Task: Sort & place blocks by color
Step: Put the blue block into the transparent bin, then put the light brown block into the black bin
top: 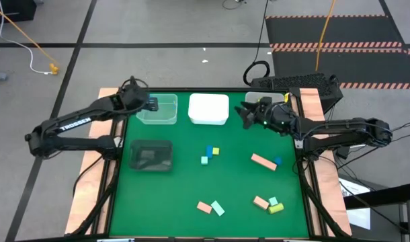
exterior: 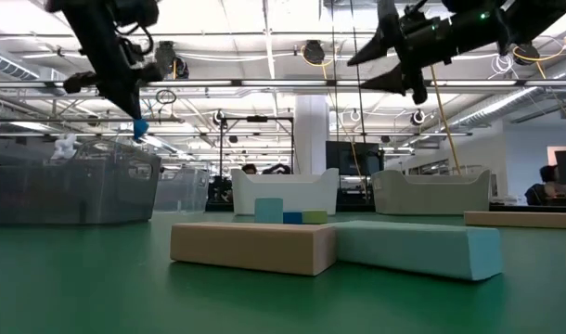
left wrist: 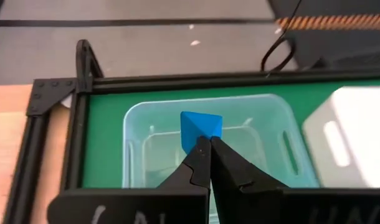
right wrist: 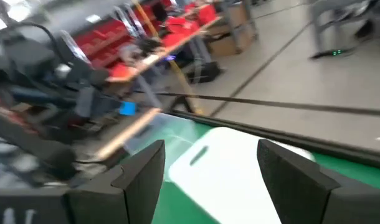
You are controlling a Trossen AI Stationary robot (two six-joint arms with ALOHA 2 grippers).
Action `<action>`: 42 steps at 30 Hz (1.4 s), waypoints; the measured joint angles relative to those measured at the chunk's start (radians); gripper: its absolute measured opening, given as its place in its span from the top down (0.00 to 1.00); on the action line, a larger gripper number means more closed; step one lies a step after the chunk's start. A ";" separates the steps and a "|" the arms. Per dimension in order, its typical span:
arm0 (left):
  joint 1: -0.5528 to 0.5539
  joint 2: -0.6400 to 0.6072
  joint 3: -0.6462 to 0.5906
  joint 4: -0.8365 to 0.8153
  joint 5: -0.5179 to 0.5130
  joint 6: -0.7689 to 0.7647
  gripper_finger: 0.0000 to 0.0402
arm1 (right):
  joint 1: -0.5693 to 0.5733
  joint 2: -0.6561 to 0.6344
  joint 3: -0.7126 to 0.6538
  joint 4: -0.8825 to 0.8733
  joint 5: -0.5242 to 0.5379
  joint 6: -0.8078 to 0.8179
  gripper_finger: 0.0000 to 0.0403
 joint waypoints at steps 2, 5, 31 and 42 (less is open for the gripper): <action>0.022 0.041 0.000 0.000 0.002 0.035 1.00 | 0.000 0.000 0.000 -0.030 0.046 -0.039 0.39; 0.053 0.108 0.000 0.001 0.014 0.083 1.00 | 0.000 0.000 0.000 -0.074 0.087 -0.093 0.39; 0.158 0.298 -0.001 0.100 0.280 0.173 0.87 | -0.030 0.007 0.158 -1.336 -0.235 0.293 0.39; 0.152 0.285 -0.001 0.108 0.372 0.074 0.65 | 0.044 0.007 0.158 -1.379 -0.436 0.182 0.39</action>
